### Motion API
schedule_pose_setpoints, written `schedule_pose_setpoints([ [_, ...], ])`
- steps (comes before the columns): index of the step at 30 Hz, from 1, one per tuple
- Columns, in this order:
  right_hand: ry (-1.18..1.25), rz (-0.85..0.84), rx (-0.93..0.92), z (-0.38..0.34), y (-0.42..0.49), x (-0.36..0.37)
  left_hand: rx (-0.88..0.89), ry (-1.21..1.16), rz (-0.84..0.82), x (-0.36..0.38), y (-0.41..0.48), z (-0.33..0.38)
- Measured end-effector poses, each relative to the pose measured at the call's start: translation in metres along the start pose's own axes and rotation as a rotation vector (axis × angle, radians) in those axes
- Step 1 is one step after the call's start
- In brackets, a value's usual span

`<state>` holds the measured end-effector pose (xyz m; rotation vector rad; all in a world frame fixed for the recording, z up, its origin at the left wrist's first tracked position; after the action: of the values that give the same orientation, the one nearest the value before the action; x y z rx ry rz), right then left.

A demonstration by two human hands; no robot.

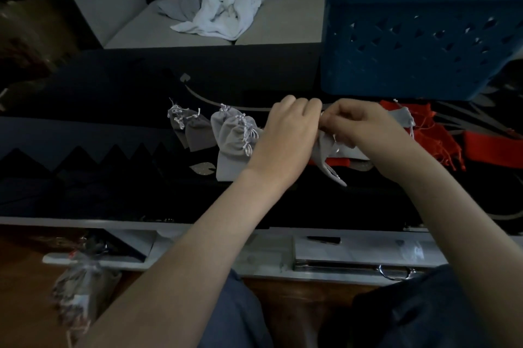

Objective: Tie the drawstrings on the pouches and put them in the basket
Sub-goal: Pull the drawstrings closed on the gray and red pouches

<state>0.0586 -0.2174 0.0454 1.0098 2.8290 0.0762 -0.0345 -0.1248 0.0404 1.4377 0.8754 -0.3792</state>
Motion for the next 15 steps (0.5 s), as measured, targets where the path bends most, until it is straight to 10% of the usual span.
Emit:
schedule_pose_setpoints([
  [4, 0.375, -0.014, 0.082, -0.005, -0.003, -0.008, -0.019, -0.153, 0.067, -0.007, -0.001, -0.004],
  [15, 0.293, -0.07, 0.068, -0.007, -0.006, 0.003, -0.095, -0.262, 0.06, -0.008, -0.007, -0.008],
])
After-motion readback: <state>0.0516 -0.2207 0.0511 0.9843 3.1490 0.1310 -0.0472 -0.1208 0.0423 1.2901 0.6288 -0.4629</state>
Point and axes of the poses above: each hand's wrist, its own y-axis towards the middle knuckle, its own x-axis out of the palm, z = x × y, the point moved 2 cm from there along y, towards the middle knuckle, and after that the axes turned 15 degrees about y, right-handed, at the moved point
